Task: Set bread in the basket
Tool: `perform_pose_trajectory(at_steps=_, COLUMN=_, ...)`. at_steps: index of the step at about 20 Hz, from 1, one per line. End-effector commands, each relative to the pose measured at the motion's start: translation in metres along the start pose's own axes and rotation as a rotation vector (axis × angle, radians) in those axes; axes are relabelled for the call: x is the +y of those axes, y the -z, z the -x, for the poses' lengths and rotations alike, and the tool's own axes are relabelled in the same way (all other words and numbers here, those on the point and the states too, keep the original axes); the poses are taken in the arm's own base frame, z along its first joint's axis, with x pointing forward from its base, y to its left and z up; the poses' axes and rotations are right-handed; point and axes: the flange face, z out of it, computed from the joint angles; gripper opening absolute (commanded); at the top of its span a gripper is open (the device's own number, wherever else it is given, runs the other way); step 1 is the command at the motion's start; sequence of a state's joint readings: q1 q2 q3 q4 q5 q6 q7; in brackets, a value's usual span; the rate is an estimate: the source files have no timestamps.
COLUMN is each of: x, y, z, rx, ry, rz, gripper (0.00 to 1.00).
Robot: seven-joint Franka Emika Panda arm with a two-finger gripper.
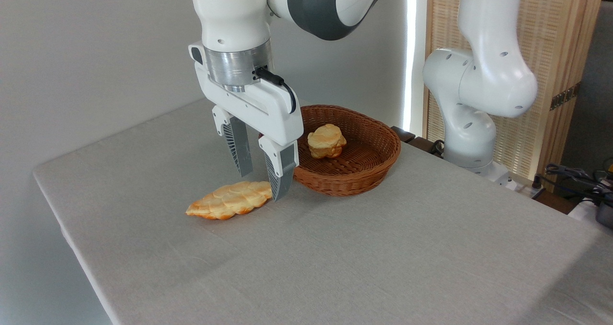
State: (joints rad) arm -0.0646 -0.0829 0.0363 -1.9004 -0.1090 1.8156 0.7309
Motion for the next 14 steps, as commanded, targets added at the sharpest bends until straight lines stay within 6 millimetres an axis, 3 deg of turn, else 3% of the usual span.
perform_pose_trajectory(at_steps=1, x=-0.003, y=0.005, z=0.002, rx=-0.003, ry=-0.003, rz=0.006, gripper=1.0)
perform_pose_trajectory(at_steps=6, x=-0.002, y=0.003, z=0.001, rx=-0.007, ry=-0.004, rz=0.009, gripper=1.0)
perform_pose_trajectory(at_steps=10, x=0.005, y=-0.007, z=-0.011, rx=-0.012, ry=-0.025, rz=0.01, gripper=1.0)
perform_pose_trajectory(at_steps=14, x=0.032, y=-0.03, z=-0.037, rx=-0.045, ry=-0.099, rz=0.035, gripper=1.0)
